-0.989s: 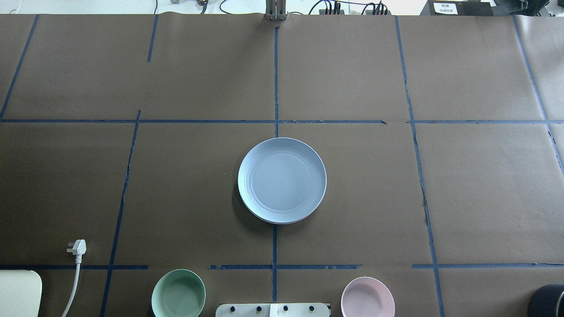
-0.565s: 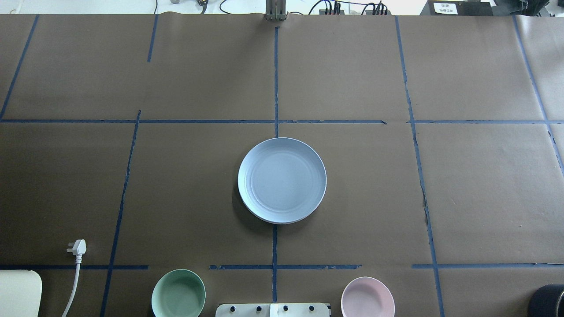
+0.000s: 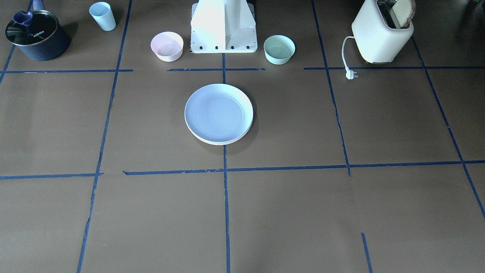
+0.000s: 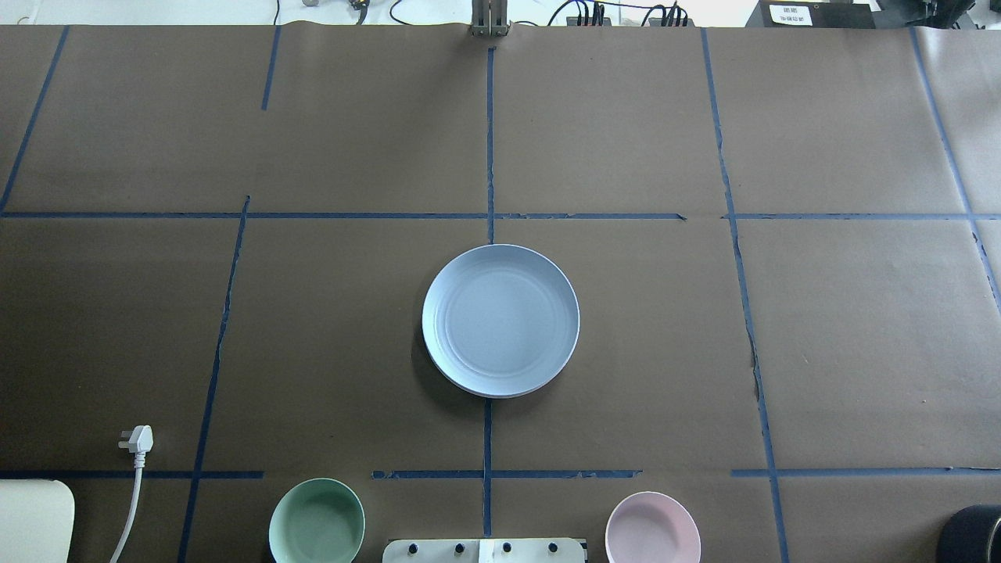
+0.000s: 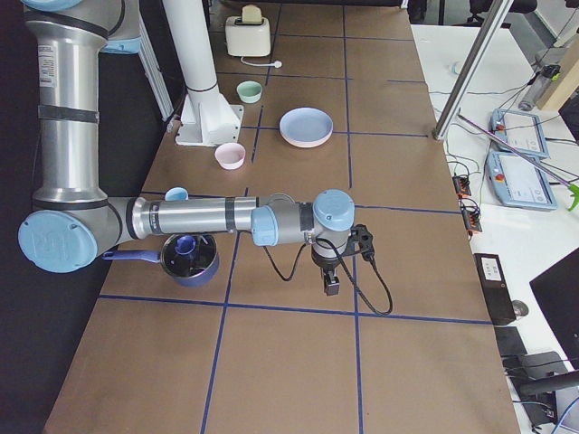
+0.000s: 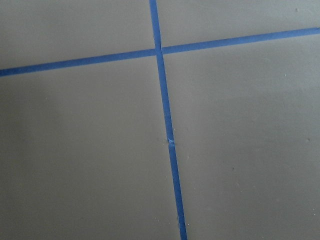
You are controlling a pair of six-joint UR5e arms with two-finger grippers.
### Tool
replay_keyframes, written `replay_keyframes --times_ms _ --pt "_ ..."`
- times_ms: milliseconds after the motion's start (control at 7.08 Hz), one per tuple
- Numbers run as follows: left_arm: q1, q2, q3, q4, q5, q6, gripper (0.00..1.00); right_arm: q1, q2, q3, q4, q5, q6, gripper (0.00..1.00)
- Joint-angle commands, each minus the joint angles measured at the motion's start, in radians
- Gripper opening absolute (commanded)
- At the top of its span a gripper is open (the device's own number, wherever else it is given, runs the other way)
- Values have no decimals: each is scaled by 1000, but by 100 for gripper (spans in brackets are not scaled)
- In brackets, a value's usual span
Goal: Stack three plates with pink and blue
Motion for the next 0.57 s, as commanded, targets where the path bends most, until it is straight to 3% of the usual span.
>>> replay_keyframes --times_ms 0,424 --pt "1 0 2 -13 -1 4 100 0 -7 -1 0 26 5 100" --pt "1 1 -1 -11 2 5 100 0 5 -43 0 24 -4 100"
